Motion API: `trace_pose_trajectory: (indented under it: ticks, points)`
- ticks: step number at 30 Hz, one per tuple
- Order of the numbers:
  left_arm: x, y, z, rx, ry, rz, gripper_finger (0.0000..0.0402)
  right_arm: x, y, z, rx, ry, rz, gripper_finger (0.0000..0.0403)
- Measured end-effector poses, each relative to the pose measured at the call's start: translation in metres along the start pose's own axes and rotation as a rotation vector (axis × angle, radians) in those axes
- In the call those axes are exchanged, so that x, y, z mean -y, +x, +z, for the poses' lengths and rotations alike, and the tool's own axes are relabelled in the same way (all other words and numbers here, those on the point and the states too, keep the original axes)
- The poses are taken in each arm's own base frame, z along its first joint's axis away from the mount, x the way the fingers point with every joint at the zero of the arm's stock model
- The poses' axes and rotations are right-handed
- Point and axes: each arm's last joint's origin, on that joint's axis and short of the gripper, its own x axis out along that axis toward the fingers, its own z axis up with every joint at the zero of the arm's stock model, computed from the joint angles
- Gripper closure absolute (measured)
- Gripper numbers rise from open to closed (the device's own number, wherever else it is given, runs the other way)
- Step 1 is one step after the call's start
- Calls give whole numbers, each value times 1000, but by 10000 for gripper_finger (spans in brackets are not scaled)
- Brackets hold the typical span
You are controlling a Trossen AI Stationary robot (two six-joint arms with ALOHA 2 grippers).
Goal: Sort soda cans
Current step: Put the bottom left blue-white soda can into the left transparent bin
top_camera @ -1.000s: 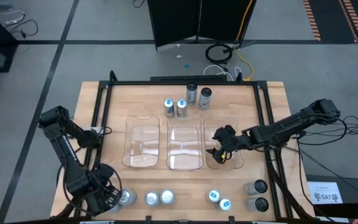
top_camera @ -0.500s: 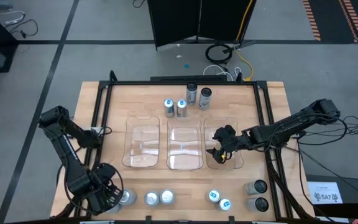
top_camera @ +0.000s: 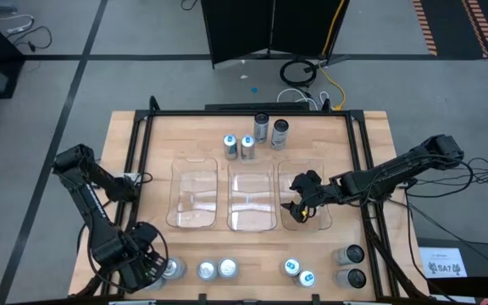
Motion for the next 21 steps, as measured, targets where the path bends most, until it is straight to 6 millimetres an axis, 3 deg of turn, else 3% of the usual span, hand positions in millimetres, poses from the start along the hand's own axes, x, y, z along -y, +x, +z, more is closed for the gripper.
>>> trace_pose_trajectory:
  ticks: [21]
  points:
    - [-3,0,5,69,-67,19,159,0,0,0,0,0,-1,41]
